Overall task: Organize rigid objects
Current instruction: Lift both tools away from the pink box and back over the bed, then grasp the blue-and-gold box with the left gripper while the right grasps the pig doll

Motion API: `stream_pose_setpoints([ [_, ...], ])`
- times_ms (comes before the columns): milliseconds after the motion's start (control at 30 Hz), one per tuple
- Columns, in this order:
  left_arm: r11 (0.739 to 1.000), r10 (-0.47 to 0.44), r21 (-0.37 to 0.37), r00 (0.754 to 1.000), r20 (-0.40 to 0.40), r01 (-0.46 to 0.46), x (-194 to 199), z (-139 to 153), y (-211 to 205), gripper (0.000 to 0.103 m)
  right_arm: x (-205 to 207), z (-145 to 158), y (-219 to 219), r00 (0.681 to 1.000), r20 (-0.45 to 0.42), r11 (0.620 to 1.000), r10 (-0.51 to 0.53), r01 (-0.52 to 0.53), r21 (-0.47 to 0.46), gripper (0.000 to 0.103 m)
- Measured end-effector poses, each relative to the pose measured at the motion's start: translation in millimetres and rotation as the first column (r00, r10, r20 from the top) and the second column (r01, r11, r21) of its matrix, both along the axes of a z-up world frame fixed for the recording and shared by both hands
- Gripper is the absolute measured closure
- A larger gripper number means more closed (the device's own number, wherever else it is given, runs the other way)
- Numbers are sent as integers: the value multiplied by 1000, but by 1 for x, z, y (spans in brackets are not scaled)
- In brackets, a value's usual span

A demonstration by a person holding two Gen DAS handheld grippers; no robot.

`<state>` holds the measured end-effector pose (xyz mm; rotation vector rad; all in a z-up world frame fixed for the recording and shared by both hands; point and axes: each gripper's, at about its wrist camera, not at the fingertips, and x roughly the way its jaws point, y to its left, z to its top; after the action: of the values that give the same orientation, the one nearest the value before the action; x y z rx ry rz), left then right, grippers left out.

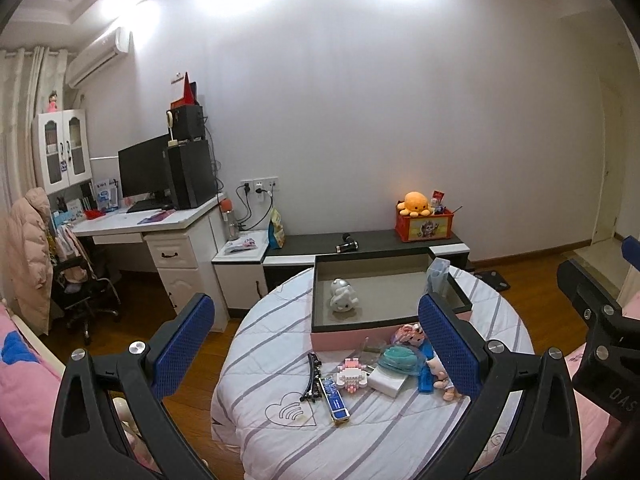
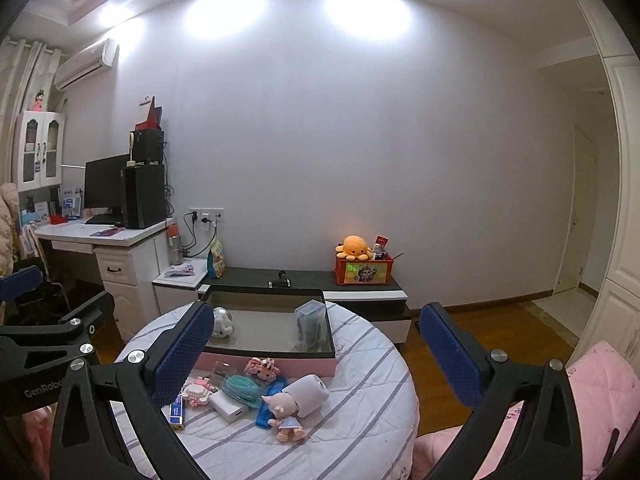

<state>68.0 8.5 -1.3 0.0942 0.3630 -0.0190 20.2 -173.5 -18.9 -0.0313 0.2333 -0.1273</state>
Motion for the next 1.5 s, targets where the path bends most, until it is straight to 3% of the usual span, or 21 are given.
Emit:
stream_pose_setpoints([
  [333,1000,4,17,998,-59,-3,19,-17,-3,0,13,-11,-5,999,-50,1000,-10,10,1,0],
  [500,1000,29,6,980,-198,-29,46,-55,0,0,43,-46,-11,982,-188,1000,-3,3,-4,0],
  [633,999,45,22,944,-326,-40,69,-98,1,0,70,-88,-15,943,-332,1000,-6,4,-9,0],
  [800,998,57,21,866,-496,-54,97,-156,4,0,100,-144,-17,875,-483,999,34,-20,33,0],
  [967,999,35,2,832,-554,-41,112,-186,3,0,124,-177,-19,821,-565,996,78,-37,84,1],
  [1133,998,-43,-63,803,-594,7,123,-202,1,0,140,-197,-21,779,-606,984,158,-73,163,13],
  [1200,998,-47,-70,794,-606,6,126,-208,1,4,144,-203,-20,765,-618,979,184,-87,184,25],
  [1333,998,-38,-69,776,-629,-6,136,-216,3,15,149,-208,-17,768,-602,973,217,-118,199,25],
  [1433,997,-47,-77,786,-616,-1,140,-214,5,19,156,-209,-11,765,-586,961,265,-160,225,25],
  [1500,997,-40,-75,795,-606,-7,142,-213,6,33,162,-213,-4,769,-585,965,257,-171,200,29],
])
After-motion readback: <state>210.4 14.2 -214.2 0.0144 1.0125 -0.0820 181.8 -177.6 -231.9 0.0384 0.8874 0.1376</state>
